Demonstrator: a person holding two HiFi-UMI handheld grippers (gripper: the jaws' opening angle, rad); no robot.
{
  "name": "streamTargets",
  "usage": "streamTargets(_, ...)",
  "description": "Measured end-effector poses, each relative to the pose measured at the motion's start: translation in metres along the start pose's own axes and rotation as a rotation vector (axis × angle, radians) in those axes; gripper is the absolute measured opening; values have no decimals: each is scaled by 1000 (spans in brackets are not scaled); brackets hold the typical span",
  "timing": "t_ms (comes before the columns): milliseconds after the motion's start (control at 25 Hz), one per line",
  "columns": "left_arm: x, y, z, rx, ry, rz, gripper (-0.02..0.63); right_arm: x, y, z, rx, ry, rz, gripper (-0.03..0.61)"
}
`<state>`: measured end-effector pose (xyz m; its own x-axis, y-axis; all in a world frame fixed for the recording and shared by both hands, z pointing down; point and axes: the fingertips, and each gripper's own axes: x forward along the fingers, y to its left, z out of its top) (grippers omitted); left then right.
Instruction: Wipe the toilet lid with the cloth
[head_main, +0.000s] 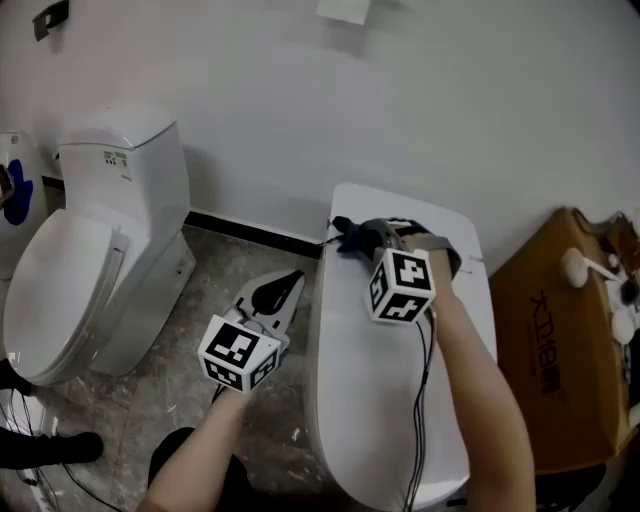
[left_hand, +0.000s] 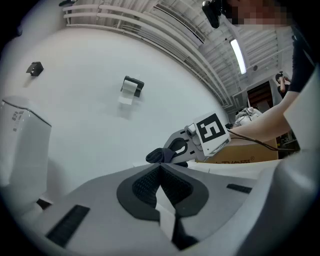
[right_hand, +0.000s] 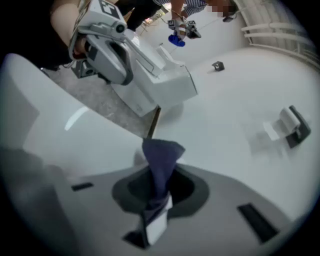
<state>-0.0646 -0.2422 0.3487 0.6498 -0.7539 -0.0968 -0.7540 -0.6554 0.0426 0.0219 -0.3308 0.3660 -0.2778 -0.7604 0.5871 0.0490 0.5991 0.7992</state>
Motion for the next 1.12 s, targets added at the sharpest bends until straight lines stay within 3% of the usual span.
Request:
streamTargets(120, 1, -1, 2, -1, -5, -3, 15, 1, 5, 1, 26, -6, 29, 63)
streamTargets(360, 3, 0, -2, -8, -1, -3, 15, 7, 8, 0, -33, 30, 24, 63)
streamTargets(720, 3, 1, -3, -18, -4, -3, 15, 12, 33, -2, -33, 63, 135, 63)
streamTargets(1120, 2, 2, -5, -16, 1, -3, 15, -4, 51, 6, -37, 67, 194, 63)
